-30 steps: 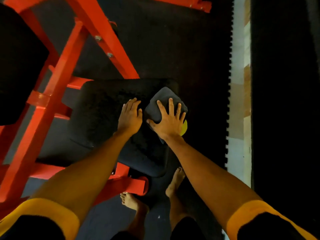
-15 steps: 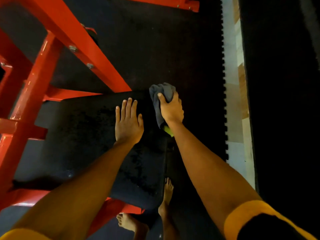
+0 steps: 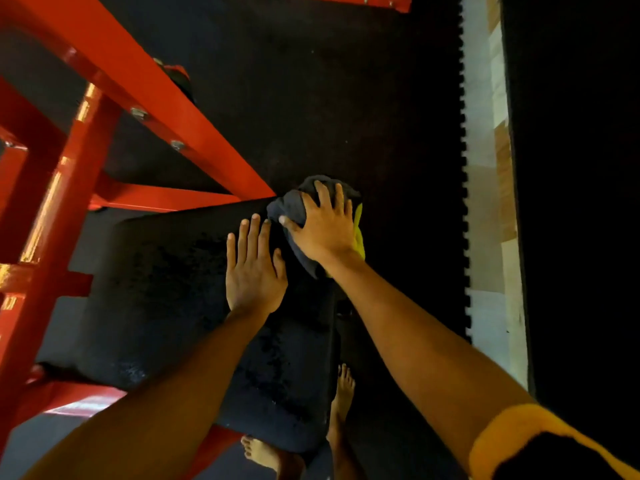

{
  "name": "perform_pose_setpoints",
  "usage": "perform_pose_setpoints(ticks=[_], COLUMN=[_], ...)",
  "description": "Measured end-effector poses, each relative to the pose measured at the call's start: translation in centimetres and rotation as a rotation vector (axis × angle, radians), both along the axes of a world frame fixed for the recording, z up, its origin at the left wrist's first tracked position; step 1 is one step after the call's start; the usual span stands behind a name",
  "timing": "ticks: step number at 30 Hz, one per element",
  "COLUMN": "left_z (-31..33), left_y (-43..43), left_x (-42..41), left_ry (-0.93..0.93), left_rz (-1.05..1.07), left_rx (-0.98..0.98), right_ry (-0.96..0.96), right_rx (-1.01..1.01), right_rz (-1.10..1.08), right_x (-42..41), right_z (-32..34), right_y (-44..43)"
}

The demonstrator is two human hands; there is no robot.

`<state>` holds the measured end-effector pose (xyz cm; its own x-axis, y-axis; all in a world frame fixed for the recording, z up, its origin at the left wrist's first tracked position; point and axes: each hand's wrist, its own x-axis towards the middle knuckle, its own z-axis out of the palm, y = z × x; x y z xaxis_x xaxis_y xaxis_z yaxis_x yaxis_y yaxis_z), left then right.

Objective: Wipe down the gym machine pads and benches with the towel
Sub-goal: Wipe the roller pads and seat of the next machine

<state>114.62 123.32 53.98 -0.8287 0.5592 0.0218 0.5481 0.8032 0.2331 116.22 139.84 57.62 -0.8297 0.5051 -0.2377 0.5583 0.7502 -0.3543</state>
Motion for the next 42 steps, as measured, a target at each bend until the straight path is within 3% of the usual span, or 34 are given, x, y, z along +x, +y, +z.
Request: perform_pose_setpoints(ticks=[4, 8, 10, 14, 17, 23, 25, 28, 31, 34, 38, 40, 42], left_z=[0.0, 0.0, 0.0, -0.1, 0.0, 0.3, 0.2, 0.0, 0.0, 0.1, -0.1, -0.2, -0.3], left_y=[0.1, 0.1, 0.1, 0.0, 0.2, 0.2, 0.2, 0.3, 0.0, 0.1, 0.1, 0.1, 0.0], left_x=[-0.1, -0.2, -0.1, -0.2, -0.2, 0.0, -0.1, -0.1, -0.1, -0.2, -0.2, -0.1, -0.1], left_ry=[0.006, 0.005, 0.005, 0.018, 0.015, 0.003, 0.003, 0.009, 0.020, 0.020, 0.022, 0.031, 0.033], left_rz=[0.005, 0.006, 0.012, 0.012, 0.017, 0.024, 0.027, 0.028, 0.014, 0.015, 0.017, 0.020, 0.017], left_rx=[-0.021, -0.011, -0.009, -0.003, 0.019, 0.030, 0.023, 0.018, 0.024, 0.049, 0.063, 0.069, 0.070], right_ry=[-0.103, -0.246, -0.240, -0.073, -0.080, -0.232, -0.244, -0.285, -0.295, -0.250, -0.182, -0.139, -0.019], right_rx=[0.003, -0.162, -0.142, -0.020, -0.061, -0.449, -0.333, -0.123, -0.066, -0.143, -0.491, -0.406, -0.122], right_rz=[0.072, -0.117, -0.158, 0.132, 0.274, -0.081, -0.047, 0.171, 0.268, 0.140, -0.264, -0.283, -0.203], right_x=[-4.2, -7.7, -8.1, -6.4, -6.2, -4.5, -5.9, -8.9, -9.8, -7.5, -3.7, -3.8, -4.2], right_z=[0.6, 1.4, 1.4, 1.0, 1.0, 0.1, 0.2, 1.3, 2.2, 1.2, 0.0, -0.1, -0.2], right_y=[2.2, 3.3, 2.7, 1.5, 4.1, 8.6, 7.2, 2.7, 1.3, 4.5, 7.8, 6.4, 2.8])
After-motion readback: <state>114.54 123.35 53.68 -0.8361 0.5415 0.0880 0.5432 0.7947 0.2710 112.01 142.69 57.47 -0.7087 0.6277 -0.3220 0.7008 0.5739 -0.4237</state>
